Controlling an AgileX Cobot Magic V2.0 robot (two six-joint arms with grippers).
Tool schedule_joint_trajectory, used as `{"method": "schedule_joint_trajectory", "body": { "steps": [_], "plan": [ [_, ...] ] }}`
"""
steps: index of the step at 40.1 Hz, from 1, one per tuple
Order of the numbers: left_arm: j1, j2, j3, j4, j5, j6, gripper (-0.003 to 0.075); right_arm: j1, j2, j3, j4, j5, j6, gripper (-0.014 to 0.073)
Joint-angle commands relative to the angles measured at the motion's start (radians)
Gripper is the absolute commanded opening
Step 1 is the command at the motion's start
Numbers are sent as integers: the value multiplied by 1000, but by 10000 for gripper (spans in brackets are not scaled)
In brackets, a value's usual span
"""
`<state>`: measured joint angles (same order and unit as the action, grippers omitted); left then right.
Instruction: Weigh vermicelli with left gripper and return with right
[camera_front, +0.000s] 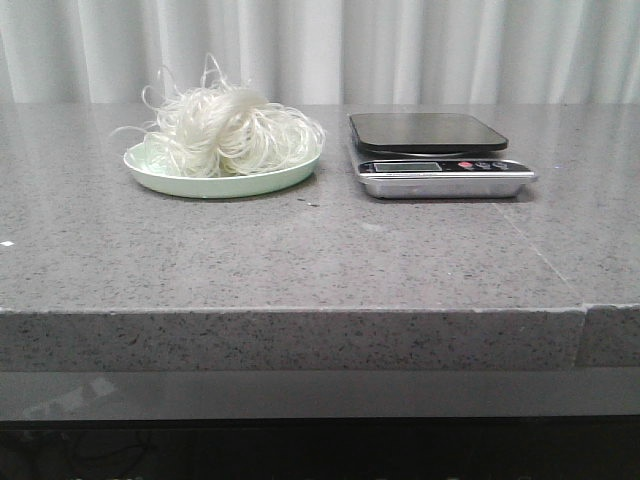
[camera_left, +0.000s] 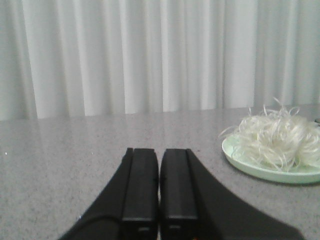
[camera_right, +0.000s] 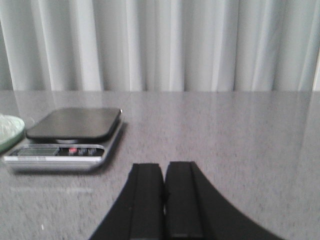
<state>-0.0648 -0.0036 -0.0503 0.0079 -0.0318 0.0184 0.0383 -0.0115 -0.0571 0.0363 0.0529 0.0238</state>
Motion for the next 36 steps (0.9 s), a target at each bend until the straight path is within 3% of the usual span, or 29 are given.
{"method": "schedule_joint_trajectory", "body": {
  "steps": [1, 21, 36],
  "plan": [
    [2, -13, -123, -8, -45, -8, 155, -6, -8, -127, -2, -6, -1, 164],
    [2, 293, -660, -8, 429, -8, 155, -6, 305, -633, -2, 393, -1, 164],
    [2, 458, -705, -8, 608, -8, 155, -6, 528, -677, -2, 591, -1, 164]
  ]
}}
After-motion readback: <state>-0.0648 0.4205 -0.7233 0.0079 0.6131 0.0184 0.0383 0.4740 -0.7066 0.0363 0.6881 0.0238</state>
